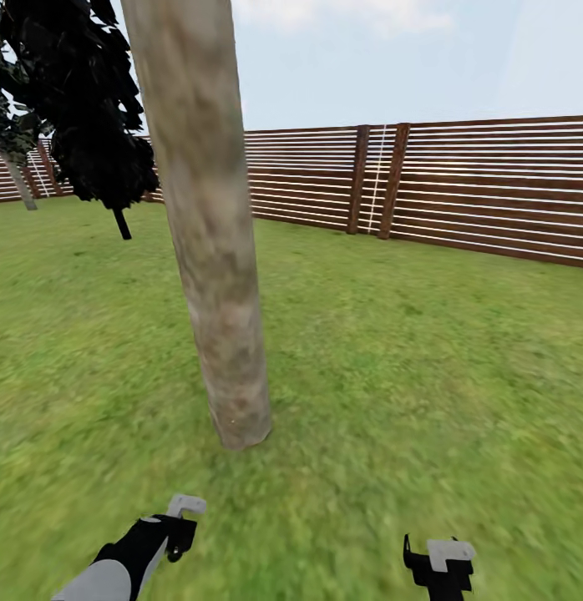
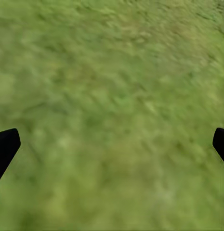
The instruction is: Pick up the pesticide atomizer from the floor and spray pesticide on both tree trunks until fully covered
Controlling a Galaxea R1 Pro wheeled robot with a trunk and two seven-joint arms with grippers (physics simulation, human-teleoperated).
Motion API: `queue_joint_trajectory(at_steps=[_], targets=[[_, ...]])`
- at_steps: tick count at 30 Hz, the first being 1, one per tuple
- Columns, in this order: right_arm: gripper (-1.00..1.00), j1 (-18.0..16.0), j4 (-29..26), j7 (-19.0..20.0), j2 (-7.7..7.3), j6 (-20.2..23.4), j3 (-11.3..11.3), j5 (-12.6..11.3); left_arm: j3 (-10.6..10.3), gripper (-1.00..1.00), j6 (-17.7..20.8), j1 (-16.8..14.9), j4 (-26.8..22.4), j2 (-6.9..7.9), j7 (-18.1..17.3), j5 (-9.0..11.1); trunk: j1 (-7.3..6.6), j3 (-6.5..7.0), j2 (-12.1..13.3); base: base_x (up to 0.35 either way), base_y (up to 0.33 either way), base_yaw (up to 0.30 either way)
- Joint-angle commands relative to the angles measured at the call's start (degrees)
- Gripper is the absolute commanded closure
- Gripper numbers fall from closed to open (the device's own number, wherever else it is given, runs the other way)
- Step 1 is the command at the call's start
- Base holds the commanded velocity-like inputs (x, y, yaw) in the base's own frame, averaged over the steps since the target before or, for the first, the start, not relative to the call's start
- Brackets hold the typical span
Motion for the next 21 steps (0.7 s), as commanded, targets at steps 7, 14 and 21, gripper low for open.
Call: queue_joint_trajectory(at_steps=[7,14,21], targets=[[-1.00,0.00,-0.07,-0.03,-0.16,-0.01,-0.06,0.02,0.30,1.00,6.15,-1.11,-0.19,-0.09,-0.48,0.12,0.00,0.00,0.00,0.049,-0.004,-0.103],[-1.00,0.00,-0.04,-0.03,-0.28,-0.01,-0.10,0.03,0.34,1.00,9.82,-6.37,-0.72,-1.69,-0.45,0.68,0.00,0.00,0.00,0.000,0.000,-0.002],[-1.00,0.00,-0.04,-0.03,-0.29,-0.01,-0.10,0.03,-0.18,1.00,10.00,-7.02,-2.06,-3.07,-0.57,1.02,0.00,0.00,0.00,0.000,0.000,-0.059]])
